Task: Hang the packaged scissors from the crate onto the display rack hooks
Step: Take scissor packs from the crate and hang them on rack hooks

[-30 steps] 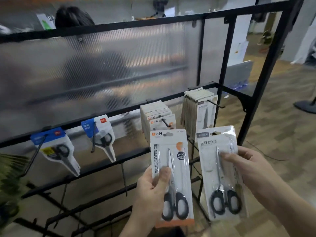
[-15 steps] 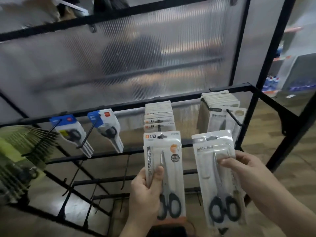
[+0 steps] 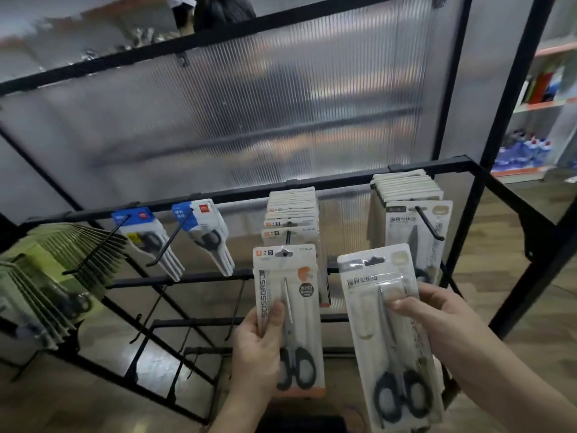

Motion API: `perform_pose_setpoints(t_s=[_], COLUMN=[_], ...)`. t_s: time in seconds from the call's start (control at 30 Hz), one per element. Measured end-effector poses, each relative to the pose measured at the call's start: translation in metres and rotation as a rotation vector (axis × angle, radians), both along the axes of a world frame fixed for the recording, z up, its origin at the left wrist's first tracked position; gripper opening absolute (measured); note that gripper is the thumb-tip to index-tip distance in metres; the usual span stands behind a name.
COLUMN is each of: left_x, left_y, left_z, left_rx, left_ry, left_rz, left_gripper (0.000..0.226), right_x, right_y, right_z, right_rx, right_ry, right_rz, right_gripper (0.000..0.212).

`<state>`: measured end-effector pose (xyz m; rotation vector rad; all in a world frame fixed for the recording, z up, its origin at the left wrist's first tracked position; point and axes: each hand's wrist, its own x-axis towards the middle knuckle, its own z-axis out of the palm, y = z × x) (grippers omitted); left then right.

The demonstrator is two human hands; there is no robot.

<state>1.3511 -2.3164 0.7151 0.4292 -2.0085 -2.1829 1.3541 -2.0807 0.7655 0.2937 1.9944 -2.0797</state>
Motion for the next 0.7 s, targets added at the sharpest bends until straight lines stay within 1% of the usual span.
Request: perform_pose_setpoints(t_s=[0.13,0.23,0.33,0.4,0.47,0.53,0.63,0.67,0.7], left_x=[-0.007,-0.022,-0.043,-0.054,-0.062,-0.064,-0.060,-0.057,-0.053], left_y=[0.000,0.002,0.003,0.004,0.005,0.005,0.007,0.010,0.014], left_z=[0.001,0.004,0.001,-0.001,-0.005,-0.012,-0.028,-0.036,-0.044], left_rx=[0.002,-0.041,-0.096,-0.115,-0.106,-0.117,-0.240,-0.284,-0.300], left_ry=[-0.039,-0.096,-0.151,-0.175,-0.181,-0.176,-0.208,-0.248,-0.285], left_rz=[-0.017,-0.070,-0.129,-0.152,-0.133,-0.087,-0.006,0.052,0.110], left_gripper=[0.031,0.037,0.035,0.043,0.047,0.046,0.061,0.059,0.050], right_x=[-0.001,0.000,0.000,0.000,0.001,0.003,0.003,0.003,0.002], right_y=[0.001,0.000,0.003,0.007,0.012,0.020,0.030,0.033,0.034], right_z=[0.000,0.002,-0.001,-0.004,-0.004,-0.004,-0.008,-0.009,-0.010], right_rx=[-0.011,-0.012,0.006,0.013,0.019,0.008,0.013,0.019,0.021], right_ry=[0.000,0.029,0.043,0.050,0.059,0.076,0.117,0.127,0.132], right_rz=[-0.018,-0.035,-0.078,-0.115,-0.166,-0.232,-0.327,-0.346,-0.357], right_gripper=[0.020,0.020,0.021,0.019,0.016,0.013,0.011,0.011,0.011])
